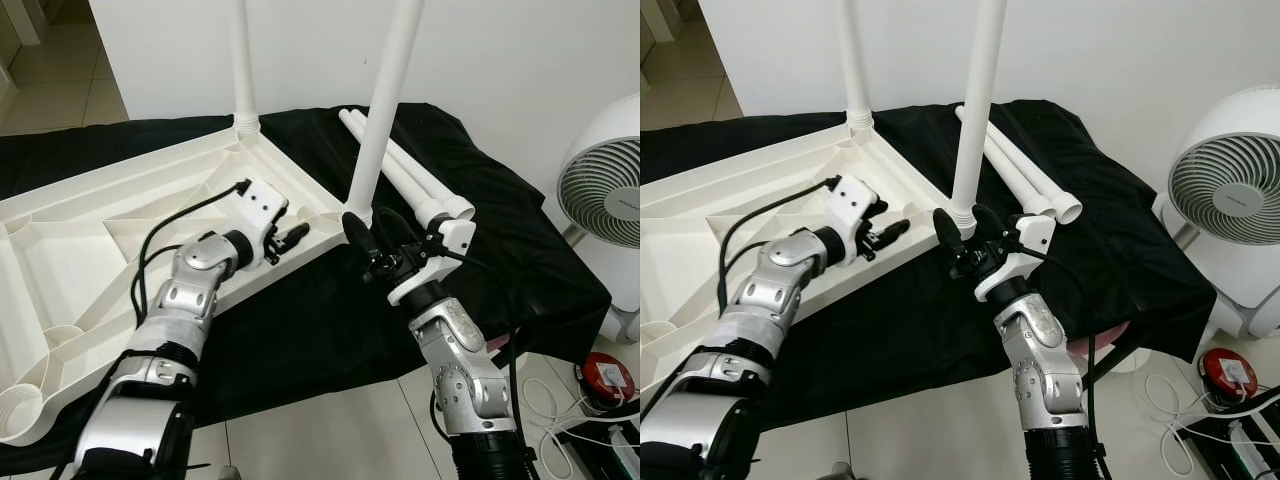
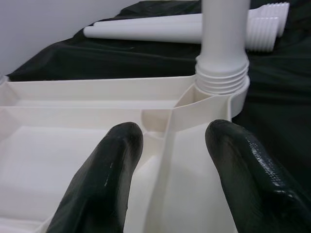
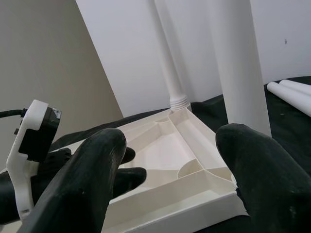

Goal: Building children table

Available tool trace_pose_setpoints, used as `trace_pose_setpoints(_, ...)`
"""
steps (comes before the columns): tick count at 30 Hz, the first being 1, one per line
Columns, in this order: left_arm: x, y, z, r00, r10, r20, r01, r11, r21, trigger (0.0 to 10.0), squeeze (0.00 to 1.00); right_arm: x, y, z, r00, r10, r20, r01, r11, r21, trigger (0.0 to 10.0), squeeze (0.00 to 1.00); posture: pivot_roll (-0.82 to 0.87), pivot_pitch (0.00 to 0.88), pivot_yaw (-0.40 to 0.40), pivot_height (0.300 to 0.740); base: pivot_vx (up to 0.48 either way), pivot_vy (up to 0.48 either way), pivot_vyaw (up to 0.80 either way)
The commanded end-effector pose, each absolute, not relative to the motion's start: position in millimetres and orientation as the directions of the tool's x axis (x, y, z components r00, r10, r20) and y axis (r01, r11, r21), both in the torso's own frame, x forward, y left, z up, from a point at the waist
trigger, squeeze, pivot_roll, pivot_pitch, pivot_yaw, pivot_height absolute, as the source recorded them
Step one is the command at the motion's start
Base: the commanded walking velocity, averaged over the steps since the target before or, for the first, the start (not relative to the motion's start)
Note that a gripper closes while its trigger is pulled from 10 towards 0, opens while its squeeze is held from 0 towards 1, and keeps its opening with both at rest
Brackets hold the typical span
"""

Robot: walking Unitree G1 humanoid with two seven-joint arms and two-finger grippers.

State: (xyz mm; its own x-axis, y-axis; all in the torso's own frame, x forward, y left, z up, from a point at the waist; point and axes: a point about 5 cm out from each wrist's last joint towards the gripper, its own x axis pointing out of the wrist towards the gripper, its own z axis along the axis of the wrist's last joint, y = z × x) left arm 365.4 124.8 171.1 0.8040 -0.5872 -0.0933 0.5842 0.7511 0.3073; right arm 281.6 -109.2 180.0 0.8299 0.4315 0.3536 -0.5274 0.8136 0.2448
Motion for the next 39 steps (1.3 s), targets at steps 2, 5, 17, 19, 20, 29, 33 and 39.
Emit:
trace_pose_setpoints(2, 368, 143, 171, 0.886, -0.456, -0.081, 0.453, 0.819, 0.352, 10.0, 0.0, 280, -108, 177, 0.83, 0.447, 0.335, -0.534, 0.81, 0.241, 10.0, 0.0, -0.04, 0.009, -0.024, 0.74, 0.0, 0.0, 0.0)
trace_pose_setpoints(5, 370, 157, 166, 0.911, -0.393, -0.125, 0.41, 0.833, 0.37, 10.0, 0.0, 279, -108, 175, 0.83, 0.451, 0.328, -0.535, 0.81, 0.241, 10.0, 0.0, -0.04, 0.009, -0.024, 0.74, 0.0, 0.0, 0.0)
trace_pose_setpoints(17, 375, 182, 150, 0.943, -0.218, -0.25, 0.305, 0.865, 0.397, 10.0, 0.0, 275, -108, 175, 0.83, 0.459, 0.317, -0.538, 0.808, 0.24, 10.0, 0.0, -0.05, 0.023, -0.025, 0.74, 0.0, 0.0, 0.0)
trace_pose_setpoints(19, 375, 182, 150, 0.943, -0.218, -0.25, 0.305, 0.865, 0.397, 10.0, 0.0, 275, -108, 175, 0.83, 0.459, 0.317, -0.538, 0.808, 0.24, 10.0, 0.0, -0.05, 0.023, -0.025, 0.74, 0.0, 0.0, 0.0)
trace_pose_setpoints(20, 375, 183, 149, 0.944, -0.206, -0.259, 0.299, 0.868, 0.396, 10.0, 0.0, 275, -108, 174, 0.831, 0.459, 0.315, -0.537, 0.809, 0.239, 10.0, 0.0, -0.05, 0.023, -0.025, 0.74, 0.0, 0.0, 0.0)
trace_pose_setpoints(29, 379, 189, 147, 0.957, -0.118, -0.264, 0.216, 0.899, 0.381, 0.0, 0.0, 275, -108, 175, 0.831, 0.459, 0.316, -0.538, 0.808, 0.241, 10.0, 0.0, -0.05, 0.02, -0.025, 0.74, 0.0, 0.0, 0.0)
trace_pose_setpoints(33, 381, 197, 151, 0.969, -0.058, -0.241, 0.149, 0.913, 0.379, 0.0, 0.0, 276, -107, 176, 0.832, 0.456, 0.315, -0.536, 0.808, 0.246, 10.0, 0.0, -0.05, 0.019, -0.026, 0.74, 0.0, 0.0, 0.0)
trace_pose_setpoints(39, 383, 201, 154, 0.973, -0.026, -0.229, 0.114, 0.917, 0.382, 0.0, 0.0, 276, -106, 176, 0.833, 0.454, 0.315, -0.535, 0.807, 0.25, 10.0, 0.0, -0.05, 0.019, -0.027, 0.74, 0.0, 0.0, 0.0)
